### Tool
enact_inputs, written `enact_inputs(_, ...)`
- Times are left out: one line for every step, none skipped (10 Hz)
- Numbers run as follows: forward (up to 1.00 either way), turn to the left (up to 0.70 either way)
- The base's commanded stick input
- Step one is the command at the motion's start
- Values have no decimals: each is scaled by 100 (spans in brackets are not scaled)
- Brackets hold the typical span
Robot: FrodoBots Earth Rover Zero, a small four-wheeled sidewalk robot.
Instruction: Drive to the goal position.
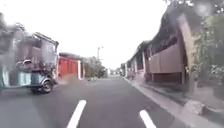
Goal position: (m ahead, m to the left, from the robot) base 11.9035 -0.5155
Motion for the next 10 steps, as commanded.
enact_inputs(100,0)
enact_inputs(100,0)
enact_inputs(100,0)
enact_inputs(100,0)
enact_inputs(100,0)
enact_inputs(100,18)
enact_inputs(100,11)
enact_inputs(100,9)
enact_inputs(100,6)
enact_inputs(100,1)
